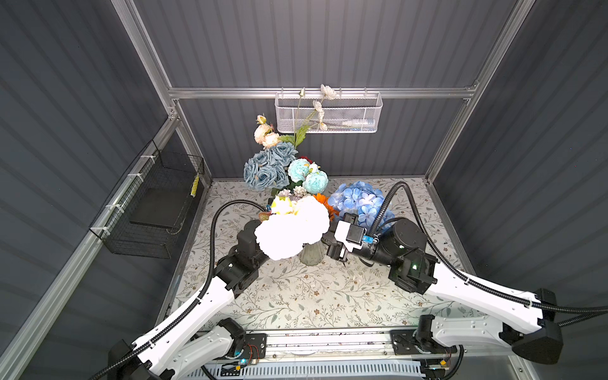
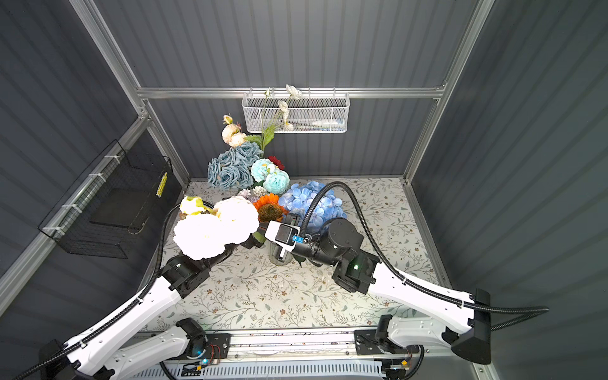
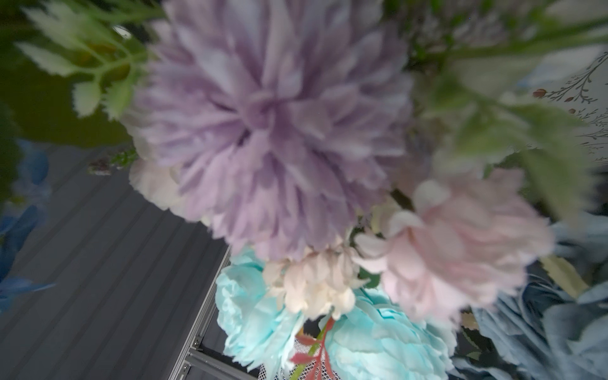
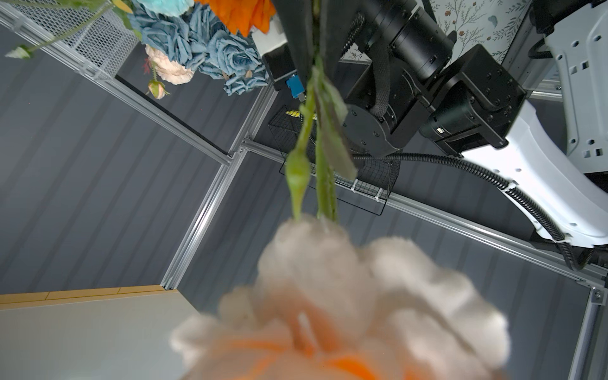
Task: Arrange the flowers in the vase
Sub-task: 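Lower the peach carnation stems into the clear vase with the right gripper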
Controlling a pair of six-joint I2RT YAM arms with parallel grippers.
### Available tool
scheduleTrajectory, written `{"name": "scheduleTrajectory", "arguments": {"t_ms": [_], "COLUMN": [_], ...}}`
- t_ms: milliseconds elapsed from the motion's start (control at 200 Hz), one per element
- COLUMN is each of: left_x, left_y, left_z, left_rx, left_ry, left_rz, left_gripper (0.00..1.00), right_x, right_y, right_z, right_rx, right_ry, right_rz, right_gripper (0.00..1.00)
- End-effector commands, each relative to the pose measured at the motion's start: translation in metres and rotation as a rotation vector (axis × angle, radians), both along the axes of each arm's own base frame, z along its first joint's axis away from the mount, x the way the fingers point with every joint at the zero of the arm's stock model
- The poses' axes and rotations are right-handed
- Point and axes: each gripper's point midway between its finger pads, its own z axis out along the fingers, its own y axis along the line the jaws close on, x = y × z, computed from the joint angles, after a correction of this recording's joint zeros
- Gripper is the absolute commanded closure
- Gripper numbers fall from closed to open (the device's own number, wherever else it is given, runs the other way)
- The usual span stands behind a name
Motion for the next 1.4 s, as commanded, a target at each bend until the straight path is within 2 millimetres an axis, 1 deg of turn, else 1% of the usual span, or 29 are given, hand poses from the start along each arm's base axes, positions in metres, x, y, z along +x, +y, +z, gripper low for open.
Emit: {"name": "scheduleTrajectory", "arguments": {"t_ms": [0, 90, 230, 345, 445, 525, 625, 685, 830, 971, 1056, 1246, 1396], "left_x": [0.001, 0.001, 0.001, 0.001, 0.002, 0.002, 0.003, 0.004, 0.005, 0.006, 0.007, 0.007, 0.006], "left_y": [0.005, 0.005, 0.005, 0.006, 0.008, 0.009, 0.009, 0.008, 0.008, 0.008, 0.008, 0.007, 0.007], "left_z": [0.009, 0.010, 0.010, 0.011, 0.011, 0.013, 0.015, 0.016, 0.019, 0.018, 0.017, 0.014, 0.013], "left_rx": [-0.004, -0.007, -0.008, -0.004, 0.019, 0.031, 0.031, 0.031, 0.027, 0.024, 0.020, 0.017, 0.013], "left_ry": [-0.037, -0.038, -0.037, -0.044, -0.050, -0.055, -0.060, -0.060, -0.065, -0.063, -0.059, -0.050, -0.047], "left_rz": [0.018, 0.015, 0.014, 0.020, 0.026, 0.027, 0.025, 0.022, 0.022, 0.026, 0.025, 0.022, 0.023], "left_gripper": [0.01, 0.01, 0.01, 0.01, 0.01, 0.01, 0.01, 0.01, 0.01, 0.01, 0.01, 0.01, 0.01], "right_x": [0.001, 0.003, 0.000, -0.001, 0.002, 0.004, 0.003, 0.008, 0.022, 0.037, 0.047, 0.075, 0.089], "right_y": [-0.003, -0.002, -0.007, -0.011, -0.016, -0.019, -0.025, -0.026, -0.024, -0.015, -0.013, -0.016, -0.018], "right_z": [0.013, 0.010, 0.014, 0.013, 0.003, -0.010, -0.015, -0.019, -0.041, -0.075, -0.092, -0.116, -0.140], "right_rx": [0.064, 0.066, 0.084, 0.105, 0.124, 0.137, 0.175, 0.173, 0.128, 0.048, 0.021, -0.016, -0.061], "right_ry": [-0.045, -0.041, -0.047, -0.043, -0.033, -0.038, -0.064, -0.038, 0.034, 0.138, 0.177, 0.298, 0.345], "right_rz": [-0.014, -0.017, -0.015, -0.016, -0.039, -0.061, -0.070, -0.094, -0.138, -0.177, -0.215, -0.287, -0.342], "right_gripper": [1.00, 1.00, 1.00, 1.00, 1.00, 1.00, 1.00, 1.00, 1.00, 1.00, 1.00, 1.00, 1.00]}}
